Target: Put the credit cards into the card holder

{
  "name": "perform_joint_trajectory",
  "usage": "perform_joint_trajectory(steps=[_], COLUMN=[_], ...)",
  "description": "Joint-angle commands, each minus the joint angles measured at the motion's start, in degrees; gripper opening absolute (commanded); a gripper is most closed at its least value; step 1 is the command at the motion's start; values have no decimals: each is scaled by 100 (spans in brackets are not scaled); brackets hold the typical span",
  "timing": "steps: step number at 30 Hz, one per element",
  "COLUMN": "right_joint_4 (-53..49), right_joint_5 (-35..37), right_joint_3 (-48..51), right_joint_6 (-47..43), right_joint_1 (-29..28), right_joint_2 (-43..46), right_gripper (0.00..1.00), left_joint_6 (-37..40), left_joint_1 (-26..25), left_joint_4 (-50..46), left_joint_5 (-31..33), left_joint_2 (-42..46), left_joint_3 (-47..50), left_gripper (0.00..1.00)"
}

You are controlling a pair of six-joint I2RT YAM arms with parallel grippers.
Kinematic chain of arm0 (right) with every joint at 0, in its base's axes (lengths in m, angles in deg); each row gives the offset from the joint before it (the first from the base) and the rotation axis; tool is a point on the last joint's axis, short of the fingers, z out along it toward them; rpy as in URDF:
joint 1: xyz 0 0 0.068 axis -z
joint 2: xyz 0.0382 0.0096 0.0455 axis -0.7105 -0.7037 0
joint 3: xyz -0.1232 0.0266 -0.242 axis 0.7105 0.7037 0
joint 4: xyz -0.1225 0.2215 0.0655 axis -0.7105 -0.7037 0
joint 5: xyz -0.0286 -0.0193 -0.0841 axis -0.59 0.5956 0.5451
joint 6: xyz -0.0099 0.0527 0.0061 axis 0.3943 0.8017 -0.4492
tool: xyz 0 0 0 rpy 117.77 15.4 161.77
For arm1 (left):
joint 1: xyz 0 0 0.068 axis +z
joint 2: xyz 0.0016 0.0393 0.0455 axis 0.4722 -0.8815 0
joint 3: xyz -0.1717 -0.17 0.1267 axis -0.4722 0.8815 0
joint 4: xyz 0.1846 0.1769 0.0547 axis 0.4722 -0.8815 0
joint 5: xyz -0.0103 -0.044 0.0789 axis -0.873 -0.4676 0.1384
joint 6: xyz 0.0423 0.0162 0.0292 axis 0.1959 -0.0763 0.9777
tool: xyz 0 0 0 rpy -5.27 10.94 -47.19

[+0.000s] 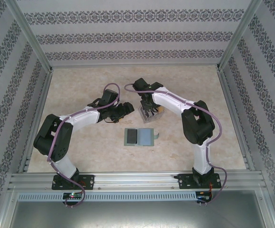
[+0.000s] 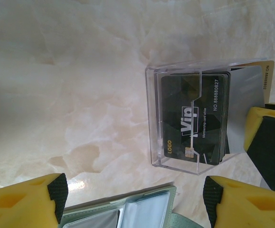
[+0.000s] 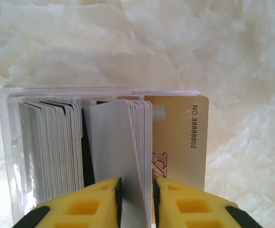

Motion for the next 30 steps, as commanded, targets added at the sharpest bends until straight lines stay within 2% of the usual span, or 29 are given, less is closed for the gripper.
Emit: perform_joint_trajectory(steps=[1,4,6,11,13,17,26,30], right_joint_4=[-34,-50,-42,-38,-15,-68,117,433], right_joint_5=[180,186,156,147,95,-9,-577,-884], right_joint_3=[95,95,95,117,151,156,451,789], right_joint_6=[46,56,69,116,141,208,559,891], right_joint_1=[-6,-11,-5,-22,-18,-14,-13,12], right_joint_2=[209,214,245,387,467,556,1108,1550], right_gripper=[22,22,17,16,8,8,0,0], left_joint_6=[-16,-19,-17,-16,-14,-9,-3,37], left_joint_1=[80,78,82,74,77,82,80,76], left_joint_4=[20,16,16,24,24,31,24,-9], left_joint_5=[-75,-70,-67,-64,-64,-76,-42,-20], left_joint_2=[-37,-20,-12,3,7,46,239,376], left_joint_3=[29,46,68,68,76,88,228,264], left_gripper=[77,77,77,77,77,77,77,77])
